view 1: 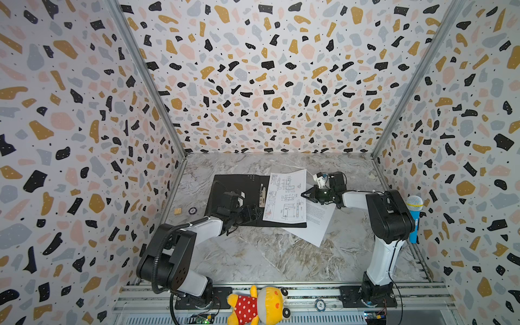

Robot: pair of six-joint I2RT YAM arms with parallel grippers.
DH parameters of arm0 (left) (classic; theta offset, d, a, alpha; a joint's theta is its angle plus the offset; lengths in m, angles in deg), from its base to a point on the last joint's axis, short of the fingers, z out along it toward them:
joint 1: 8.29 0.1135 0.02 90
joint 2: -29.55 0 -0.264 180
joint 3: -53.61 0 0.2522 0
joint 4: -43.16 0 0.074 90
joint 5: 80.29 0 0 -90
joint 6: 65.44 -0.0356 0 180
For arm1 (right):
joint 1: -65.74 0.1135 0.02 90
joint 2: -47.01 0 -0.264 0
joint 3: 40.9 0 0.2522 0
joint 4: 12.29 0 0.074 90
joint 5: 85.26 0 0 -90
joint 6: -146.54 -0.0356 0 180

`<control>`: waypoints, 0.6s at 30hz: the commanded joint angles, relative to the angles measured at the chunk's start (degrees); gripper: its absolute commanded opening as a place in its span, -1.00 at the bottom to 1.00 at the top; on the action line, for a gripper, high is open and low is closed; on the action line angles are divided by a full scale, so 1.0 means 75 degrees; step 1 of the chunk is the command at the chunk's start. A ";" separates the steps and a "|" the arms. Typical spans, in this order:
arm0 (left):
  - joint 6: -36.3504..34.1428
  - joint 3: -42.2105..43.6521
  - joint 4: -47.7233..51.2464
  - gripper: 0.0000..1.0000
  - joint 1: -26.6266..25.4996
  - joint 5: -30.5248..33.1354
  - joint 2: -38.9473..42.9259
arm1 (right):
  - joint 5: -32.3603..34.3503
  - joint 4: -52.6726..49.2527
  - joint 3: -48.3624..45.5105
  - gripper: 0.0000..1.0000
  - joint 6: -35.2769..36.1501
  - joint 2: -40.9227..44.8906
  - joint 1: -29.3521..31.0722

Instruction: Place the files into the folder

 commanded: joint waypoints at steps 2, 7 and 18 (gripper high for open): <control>0.0194 0.0121 -0.0367 0.79 0.0039 -0.0030 0.0035 | -0.0269 -0.0381 0.0708 -1.00 -0.0011 0.0778 0.0284; 0.0200 0.0163 -0.0409 0.79 0.0040 -0.0020 0.0074 | -0.0482 -0.0665 0.1220 -1.00 0.0118 0.0874 0.0430; 0.0199 0.0185 -0.0497 0.79 0.0039 -0.0092 0.0051 | -0.0789 0.0001 0.0562 -1.00 -0.0113 0.0200 0.0460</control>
